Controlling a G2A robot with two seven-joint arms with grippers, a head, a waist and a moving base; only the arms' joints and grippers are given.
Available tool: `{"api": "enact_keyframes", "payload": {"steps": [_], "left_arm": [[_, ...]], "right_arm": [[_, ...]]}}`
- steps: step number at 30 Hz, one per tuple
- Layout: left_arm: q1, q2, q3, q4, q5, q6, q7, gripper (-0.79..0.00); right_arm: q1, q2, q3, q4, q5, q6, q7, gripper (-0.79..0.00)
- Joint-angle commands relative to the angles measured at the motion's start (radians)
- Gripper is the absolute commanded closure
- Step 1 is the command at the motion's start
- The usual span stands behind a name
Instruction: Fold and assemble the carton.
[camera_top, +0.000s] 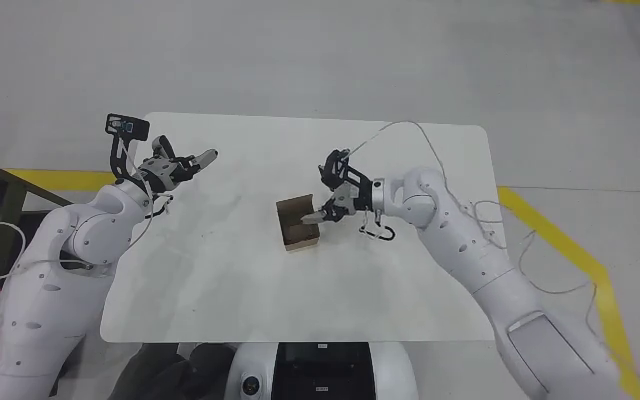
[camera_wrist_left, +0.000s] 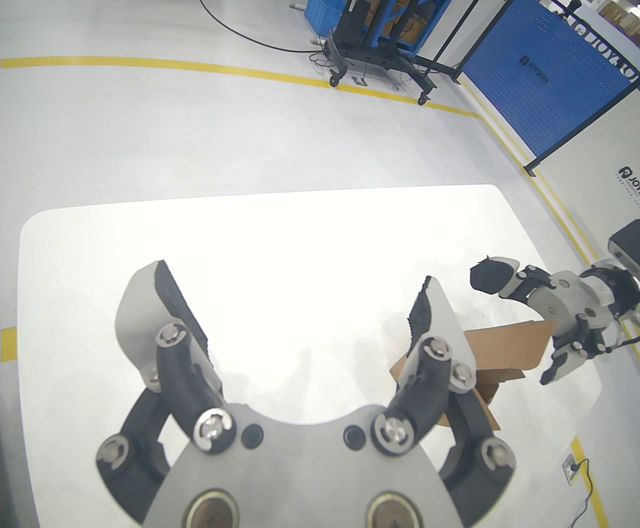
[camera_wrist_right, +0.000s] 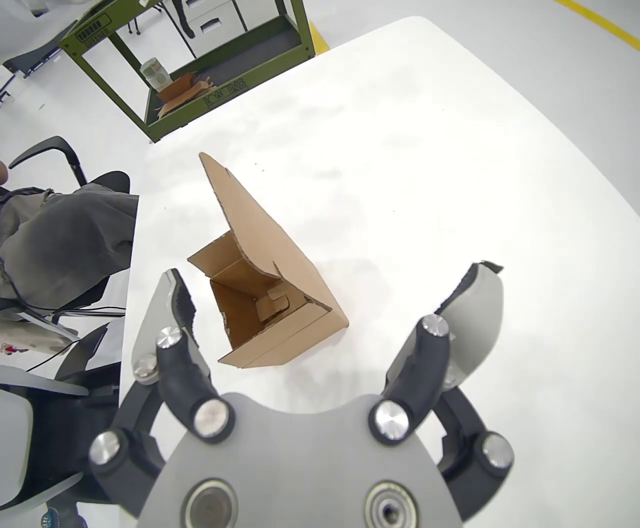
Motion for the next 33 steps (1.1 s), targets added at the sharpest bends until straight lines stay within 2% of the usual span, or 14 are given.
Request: {"api": "enact_keyframes", "payload": {"steps": [1,3,7,8,11,19,23,27,33], "left_arm": [[0.000,0.000,0.000,0.000,0.000,0.000,0.000,-0.785],[0.000,0.000,0.000,0.000,0.000,0.000,0.000,-0.785],[0.000,0.000,0.000,0.000,0.000,0.000,0.000,-0.785],[0.000,0.000,0.000,0.000,0.000,0.000,0.000,-0.785],[0.000,0.000,0.000,0.000,0.000,0.000,0.000,-0.785],[0.000,0.000,0.000,0.000,0.000,0.000,0.000,-0.785],[0.000,0.000,0.000,0.000,0.000,0.000,0.000,-0.785],[0.000,0.000,0.000,0.000,0.000,0.000,0.000,-0.785],[0.000,0.000,0.000,0.000,0.000,0.000,0.000,-0.785]], "right_arm": [[0.020,-0.009,-0.015,0.031,0.019,-0.019,0.002,-0.474],[0.034,-0.017,-0.029,0.054,0.032,-0.032,0.001,-0.382],[0.052,-0.029,-0.050,0.085,0.052,-0.050,0.002,-0.271],[0.056,-0.032,-0.055,0.092,0.063,-0.053,0.007,-0.163],[0.069,-0.040,-0.070,0.101,0.076,-0.046,0.031,0.000],[0.076,-0.043,-0.064,0.088,0.109,-0.044,0.035,0.000],[0.042,-0.028,-0.019,0.046,0.138,0.034,0.017,0.000],[-0.048,0.000,0.044,-0.076,0.161,0.149,0.025,0.000],[-0.301,0.053,0.189,-0.359,0.262,0.310,0.008,0.000]]}}
